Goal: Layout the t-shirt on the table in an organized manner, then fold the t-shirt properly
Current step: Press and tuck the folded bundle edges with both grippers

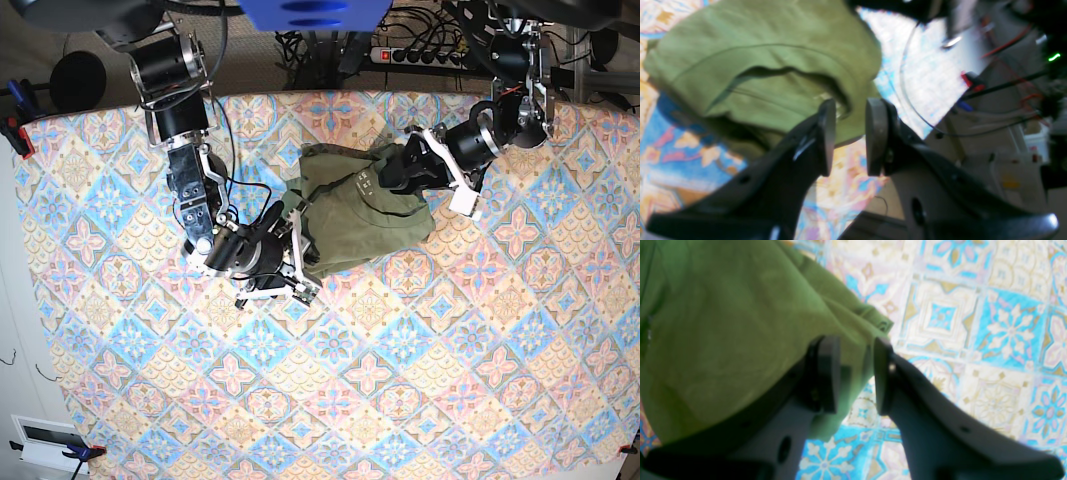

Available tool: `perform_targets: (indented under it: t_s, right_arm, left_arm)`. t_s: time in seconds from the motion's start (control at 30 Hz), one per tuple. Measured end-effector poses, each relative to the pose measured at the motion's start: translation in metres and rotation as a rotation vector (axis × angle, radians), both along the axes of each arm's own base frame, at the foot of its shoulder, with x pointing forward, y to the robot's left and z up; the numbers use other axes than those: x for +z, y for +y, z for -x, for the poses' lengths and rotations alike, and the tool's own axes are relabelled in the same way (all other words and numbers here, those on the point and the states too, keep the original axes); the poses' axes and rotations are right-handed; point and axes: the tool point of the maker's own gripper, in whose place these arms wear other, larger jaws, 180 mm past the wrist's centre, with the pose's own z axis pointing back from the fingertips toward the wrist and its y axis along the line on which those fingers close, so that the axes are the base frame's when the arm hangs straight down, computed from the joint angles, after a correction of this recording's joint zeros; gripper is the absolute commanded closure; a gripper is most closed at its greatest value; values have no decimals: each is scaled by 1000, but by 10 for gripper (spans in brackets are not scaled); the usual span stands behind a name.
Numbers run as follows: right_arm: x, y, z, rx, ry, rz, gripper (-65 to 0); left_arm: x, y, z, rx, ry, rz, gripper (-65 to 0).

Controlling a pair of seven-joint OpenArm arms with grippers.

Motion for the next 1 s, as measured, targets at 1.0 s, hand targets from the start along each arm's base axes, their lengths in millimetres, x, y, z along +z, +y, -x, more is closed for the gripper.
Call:
perform_targets:
  t_s: [1.0]
  right_arm:
    - [6,5,-39,-1,-36,-51,-165]
  left_arm:
    - [-55,51,-17,69,98,-168,-149]
